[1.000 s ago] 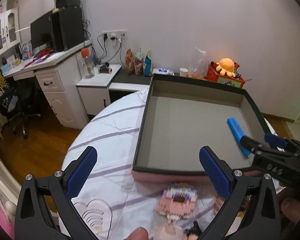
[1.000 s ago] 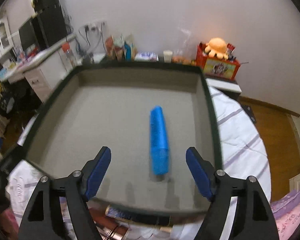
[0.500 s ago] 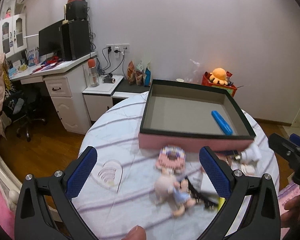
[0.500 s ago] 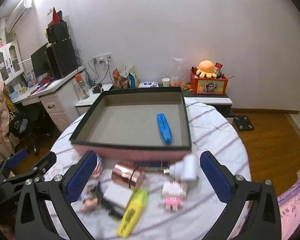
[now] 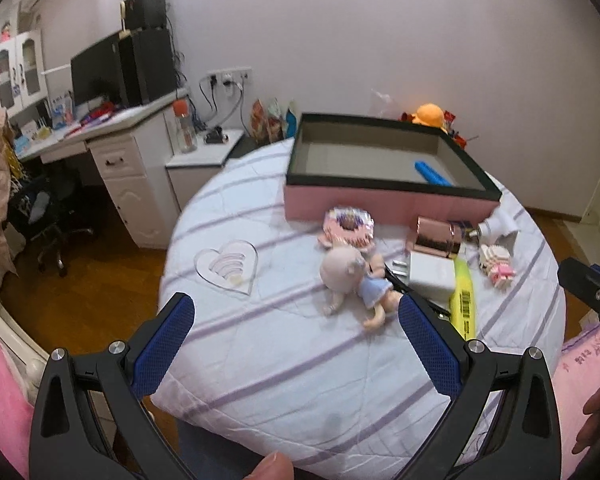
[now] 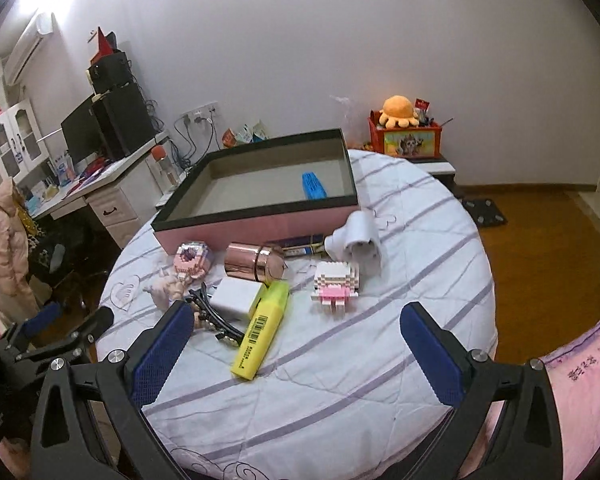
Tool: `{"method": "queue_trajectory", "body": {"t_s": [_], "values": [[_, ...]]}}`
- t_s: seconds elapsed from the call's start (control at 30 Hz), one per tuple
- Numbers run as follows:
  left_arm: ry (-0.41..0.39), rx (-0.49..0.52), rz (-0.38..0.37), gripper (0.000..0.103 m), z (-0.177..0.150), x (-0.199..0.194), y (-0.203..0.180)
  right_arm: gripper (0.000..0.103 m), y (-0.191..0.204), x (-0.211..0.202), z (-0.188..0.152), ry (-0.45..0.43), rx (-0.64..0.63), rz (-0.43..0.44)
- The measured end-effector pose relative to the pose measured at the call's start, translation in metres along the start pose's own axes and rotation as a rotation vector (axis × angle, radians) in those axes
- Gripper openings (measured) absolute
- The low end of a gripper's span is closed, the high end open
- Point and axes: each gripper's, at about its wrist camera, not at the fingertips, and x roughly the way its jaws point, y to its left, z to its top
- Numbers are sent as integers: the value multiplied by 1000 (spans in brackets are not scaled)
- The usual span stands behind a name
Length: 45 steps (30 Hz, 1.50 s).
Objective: Organize rigid objects
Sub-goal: 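Withdraw the right gripper from the box, then reach the left gripper to the doll figurine and grasp it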
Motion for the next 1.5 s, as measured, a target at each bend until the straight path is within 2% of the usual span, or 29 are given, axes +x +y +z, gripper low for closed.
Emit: {"method": "queue_trajectory", "body": {"t_s": [0.37,0.63,0.87,0.97,1.07,1.1,1.2,1.5], "values": [[40,-4,-23,103,2,23,-16,103,-5,13,-7,20,10,-10],[94,-16,-20,103,9,58,-30,103,-12,23,-10,40,29,-22],[148,-45,-5,102,6,96,-26,103,-20,30,-13,58,44,-30],[141,-67,-45,100,6,102,-22,103,-23,34,-14,71,51,-32],[132,-64,-78,88,7,101,-22,103,-25,38,-15,81,58,-34],[131,-60,-81,76,6,101,-22,103,-25,39,-15,83,59,-33],[141,-73,-144,61,6,102,-20,103,-24,40,-15,89,56,-32],[140,-61,-172,58,4,91,-13,103,-23,40,-15,87,57,-37]]}}
